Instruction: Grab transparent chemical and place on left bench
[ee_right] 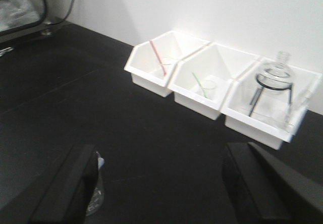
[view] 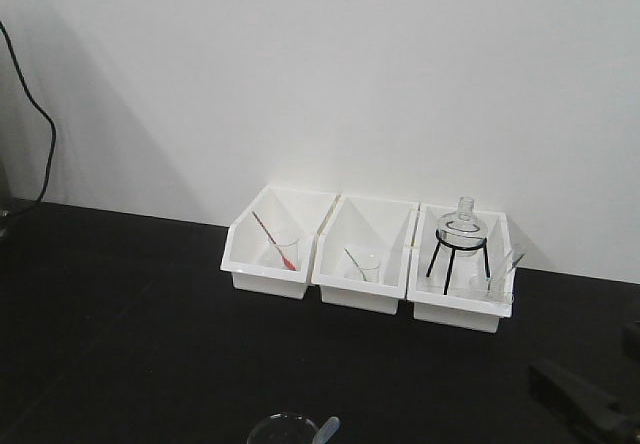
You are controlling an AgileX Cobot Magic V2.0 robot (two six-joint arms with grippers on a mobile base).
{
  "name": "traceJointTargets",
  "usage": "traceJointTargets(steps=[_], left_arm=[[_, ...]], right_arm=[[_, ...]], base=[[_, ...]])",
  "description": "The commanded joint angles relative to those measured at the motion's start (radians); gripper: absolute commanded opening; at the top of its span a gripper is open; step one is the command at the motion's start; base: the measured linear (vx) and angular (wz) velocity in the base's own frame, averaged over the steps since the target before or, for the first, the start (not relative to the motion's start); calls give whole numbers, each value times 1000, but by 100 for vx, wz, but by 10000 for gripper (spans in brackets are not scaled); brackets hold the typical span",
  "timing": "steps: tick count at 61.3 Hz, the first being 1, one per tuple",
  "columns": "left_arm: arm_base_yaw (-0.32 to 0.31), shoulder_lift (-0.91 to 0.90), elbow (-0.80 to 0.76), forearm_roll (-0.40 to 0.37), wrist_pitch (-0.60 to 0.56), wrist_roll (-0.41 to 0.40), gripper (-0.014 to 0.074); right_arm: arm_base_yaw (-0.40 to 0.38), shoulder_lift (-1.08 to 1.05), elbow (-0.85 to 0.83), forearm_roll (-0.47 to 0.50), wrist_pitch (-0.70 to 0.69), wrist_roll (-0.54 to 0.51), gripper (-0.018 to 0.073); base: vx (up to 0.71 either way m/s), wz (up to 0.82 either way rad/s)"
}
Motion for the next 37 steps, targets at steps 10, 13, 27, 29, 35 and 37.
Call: traceJointTargets(steps=[10,13,27,29,35,37], left_arm=[[-2,-19,16,-1,-78,-8,-3],[-2,-19,16,-1,-78,-8,-3],[-2,-19,16,-1,-78,-8,-3],[-2,-19,16,-1,-78,-8,-3],[-2,-19,16,-1,-78,-8,-3],[-2,-19,16,-1,-78,-8,-3]], right_arm=[[-51,-87,-30,-6,46,-24,401],[-118,-122,-30,71,46,-77,341],[-572,-369,144,502,-127,-599,23],[-629,-415,192,547,-185,-668,-11],[-757,-535,383,702,-321,-846,-11],[-791,-572,444,733,-354,-871,-10]], base=[[0,0],[0,0],[0,0],[0,0],[0,0],[0,0]])
